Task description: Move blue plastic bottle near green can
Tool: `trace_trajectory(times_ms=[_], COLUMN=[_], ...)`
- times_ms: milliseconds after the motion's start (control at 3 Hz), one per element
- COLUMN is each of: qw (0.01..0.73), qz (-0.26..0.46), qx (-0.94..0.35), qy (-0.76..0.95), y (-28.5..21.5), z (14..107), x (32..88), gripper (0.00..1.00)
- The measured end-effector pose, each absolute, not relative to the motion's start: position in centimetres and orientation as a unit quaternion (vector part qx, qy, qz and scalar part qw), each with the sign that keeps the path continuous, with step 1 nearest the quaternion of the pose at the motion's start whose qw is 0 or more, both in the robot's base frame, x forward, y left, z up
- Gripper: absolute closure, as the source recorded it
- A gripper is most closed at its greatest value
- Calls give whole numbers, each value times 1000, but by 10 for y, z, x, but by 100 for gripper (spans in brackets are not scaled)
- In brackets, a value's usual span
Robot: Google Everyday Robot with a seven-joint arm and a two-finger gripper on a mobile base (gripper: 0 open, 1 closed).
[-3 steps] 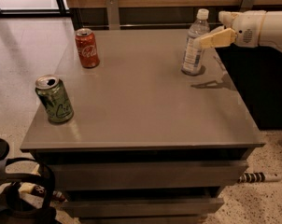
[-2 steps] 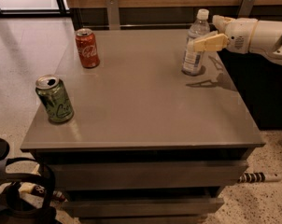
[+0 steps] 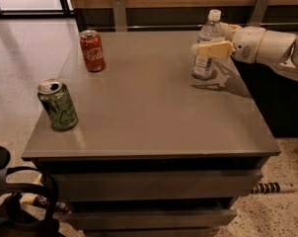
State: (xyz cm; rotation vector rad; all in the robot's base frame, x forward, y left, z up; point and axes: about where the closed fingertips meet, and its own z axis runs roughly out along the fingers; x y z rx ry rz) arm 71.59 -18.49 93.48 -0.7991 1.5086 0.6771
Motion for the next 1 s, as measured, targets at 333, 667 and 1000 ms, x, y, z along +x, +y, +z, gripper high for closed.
trace_trajectory(times_ms=[333, 667, 1000], qw=[606, 606, 605], qz=[295, 297, 299], qx=[-347, -348, -350], qy=[652, 651, 650], y=[-180, -178, -175], z=[934, 934, 934], x=[717, 717, 717], gripper=[47, 71, 94])
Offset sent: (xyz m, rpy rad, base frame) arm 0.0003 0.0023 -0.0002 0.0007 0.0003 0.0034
